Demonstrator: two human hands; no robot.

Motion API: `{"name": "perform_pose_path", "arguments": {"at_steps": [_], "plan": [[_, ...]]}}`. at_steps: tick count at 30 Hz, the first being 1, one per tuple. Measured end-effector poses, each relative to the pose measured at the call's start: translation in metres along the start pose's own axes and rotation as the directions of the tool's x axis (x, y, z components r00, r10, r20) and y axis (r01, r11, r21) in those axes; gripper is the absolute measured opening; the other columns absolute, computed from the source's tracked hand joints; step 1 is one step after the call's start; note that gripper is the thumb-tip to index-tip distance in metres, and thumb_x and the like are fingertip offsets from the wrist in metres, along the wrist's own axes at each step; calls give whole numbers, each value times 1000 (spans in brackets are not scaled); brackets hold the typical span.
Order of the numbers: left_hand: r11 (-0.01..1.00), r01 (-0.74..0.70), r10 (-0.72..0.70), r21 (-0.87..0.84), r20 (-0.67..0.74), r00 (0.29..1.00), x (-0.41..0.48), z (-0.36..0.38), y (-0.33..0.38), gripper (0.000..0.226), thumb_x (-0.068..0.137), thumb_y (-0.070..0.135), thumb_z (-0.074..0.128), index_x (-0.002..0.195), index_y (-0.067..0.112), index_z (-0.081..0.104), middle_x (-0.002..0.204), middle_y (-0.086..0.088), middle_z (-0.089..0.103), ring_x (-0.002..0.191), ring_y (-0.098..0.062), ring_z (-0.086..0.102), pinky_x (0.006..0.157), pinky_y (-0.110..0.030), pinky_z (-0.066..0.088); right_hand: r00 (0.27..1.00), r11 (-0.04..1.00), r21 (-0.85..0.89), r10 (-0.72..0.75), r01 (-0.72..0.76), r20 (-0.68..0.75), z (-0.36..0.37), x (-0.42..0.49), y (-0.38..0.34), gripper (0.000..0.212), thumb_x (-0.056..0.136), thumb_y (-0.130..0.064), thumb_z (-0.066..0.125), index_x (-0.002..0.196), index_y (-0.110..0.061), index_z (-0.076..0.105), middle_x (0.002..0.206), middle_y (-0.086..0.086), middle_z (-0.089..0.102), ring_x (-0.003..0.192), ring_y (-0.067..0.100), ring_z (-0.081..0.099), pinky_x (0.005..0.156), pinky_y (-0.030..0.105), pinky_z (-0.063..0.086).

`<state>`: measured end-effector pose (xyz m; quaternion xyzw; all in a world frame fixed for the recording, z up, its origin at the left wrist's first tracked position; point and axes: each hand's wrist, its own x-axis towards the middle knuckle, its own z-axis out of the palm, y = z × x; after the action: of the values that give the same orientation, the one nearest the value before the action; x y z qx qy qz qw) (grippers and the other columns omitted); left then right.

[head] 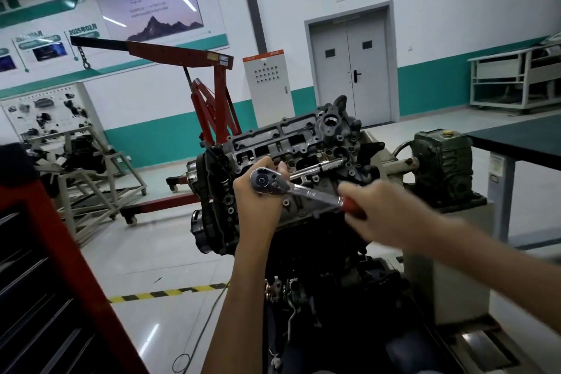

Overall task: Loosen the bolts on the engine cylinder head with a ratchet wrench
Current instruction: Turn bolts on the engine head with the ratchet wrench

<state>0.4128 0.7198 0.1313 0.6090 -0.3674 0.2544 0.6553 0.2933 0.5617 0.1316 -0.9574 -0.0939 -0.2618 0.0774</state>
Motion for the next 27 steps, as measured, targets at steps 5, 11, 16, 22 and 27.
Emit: {"name": "perform_pose_path", "arguments": {"at_steps": [5, 11, 16, 22, 27], "plan": [[997, -51, 46, 53, 99, 994, 4, -1, 5, 43, 82, 5, 60, 55, 25, 33, 52, 8, 32, 53, -4, 27, 52, -20, 25, 985, 919, -376, -158, 118, -76, -54, 36, 24, 13, 83, -28, 55, 89, -20, 47, 56, -15, 36, 52, 8, 45, 54, 19, 32], [991, -106, 103, 82, 37, 994, -1, 10, 1, 39, 87, 13, 65, 62, 23, 38, 53, 12, 42, 50, -2, 35, 51, -18, 32, 972, 981, 48, 192, -187, -138, 16, -17, -8, 16, 83, -22, 57, 83, -26, 41, 58, -10, 46, 46, -3, 43, 41, 9, 35], [990, -142, 142, 24, -10, 990, -2, 32, 2, 42, 89, 5, 60, 63, 26, 35, 58, 13, 37, 56, -1, 29, 55, -18, 30, 891, 691, 660, 448, -295, -72, 83, -29, -79, 27, 82, -14, 58, 66, -25, 39, 58, 0, 47, 40, 5, 46, 40, 9, 33], [995, -79, 79, 52, 5, 997, 2, 17, -3, 42, 88, 7, 62, 59, 19, 34, 52, 13, 35, 51, -2, 29, 52, -20, 29, 972, 914, 365, 222, -179, -79, 46, -25, -29, 15, 81, -17, 57, 76, -21, 43, 57, 1, 51, 44, 15, 50, 45, 26, 43], [989, -91, 71, 119, 161, 984, 7, 6, 5, 38, 80, 11, 66, 58, 15, 36, 54, 4, 39, 53, -4, 31, 53, -24, 28, 995, 971, -216, -101, 104, 25, -48, 18, 30, 20, 83, -20, 58, 81, -26, 39, 55, -15, 42, 47, -3, 44, 41, 10, 33]]}}
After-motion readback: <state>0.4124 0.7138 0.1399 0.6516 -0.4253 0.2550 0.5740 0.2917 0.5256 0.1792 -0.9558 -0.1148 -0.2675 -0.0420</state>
